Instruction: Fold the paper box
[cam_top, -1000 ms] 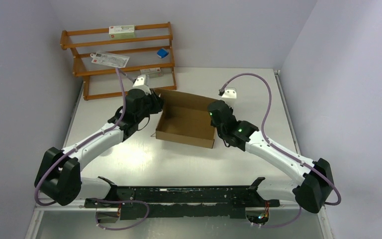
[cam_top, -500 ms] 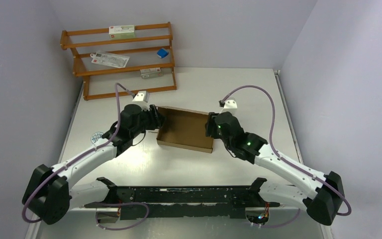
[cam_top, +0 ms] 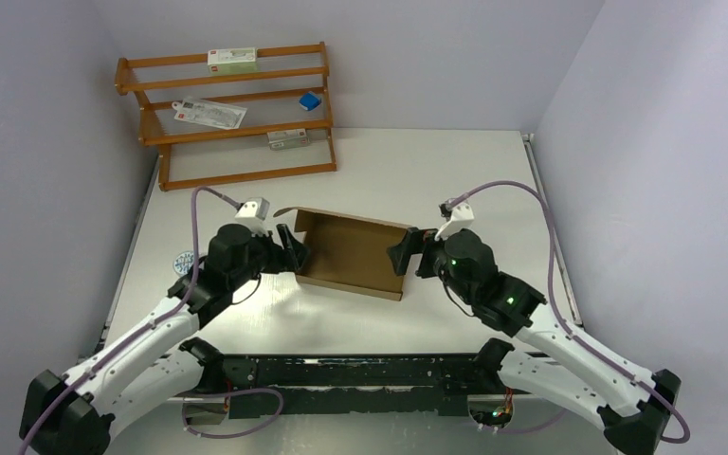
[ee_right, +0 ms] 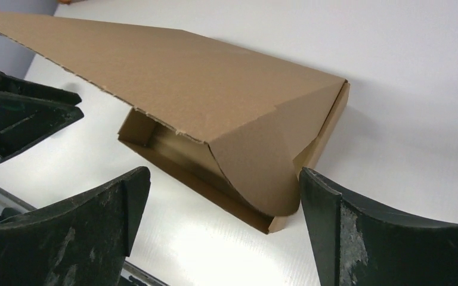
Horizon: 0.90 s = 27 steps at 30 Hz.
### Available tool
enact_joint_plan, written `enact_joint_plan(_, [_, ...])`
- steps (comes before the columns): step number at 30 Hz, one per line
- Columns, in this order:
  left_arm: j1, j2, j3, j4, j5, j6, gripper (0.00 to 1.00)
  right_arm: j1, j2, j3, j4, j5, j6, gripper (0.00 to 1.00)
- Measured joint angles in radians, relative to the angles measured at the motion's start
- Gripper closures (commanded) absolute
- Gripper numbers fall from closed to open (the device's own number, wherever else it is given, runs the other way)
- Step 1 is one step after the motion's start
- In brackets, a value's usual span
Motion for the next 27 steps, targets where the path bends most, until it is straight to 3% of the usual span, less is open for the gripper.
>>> enact_joint_plan(6, [-0.001,-0.14,0.023,-0.119,-0.004,0.003,0.1,0.0,-0.066,0.052,-0.073,0.001,-0.014,0.0])
enact_joint_plan(13, [-0.002,-0.183,0.188,-0.226,-0.108,0.057,0.08,0.0,-0.002,0.263,-0.124,0.049,-0.069,0.0])
enact_joint_plan(21, [-0.002,-0.014,0.439,-0.256,-0.196,0.146,0.08,0.0,0.212,0.39,-0.125,0.106,-0.136,0.0])
enact_joint_plan(27, [-0.003,0.207,0.591,-0.249,-0.207,0.217,0.14,0.0,0.335,0.394,-0.149,0.123,-0.182,0.0])
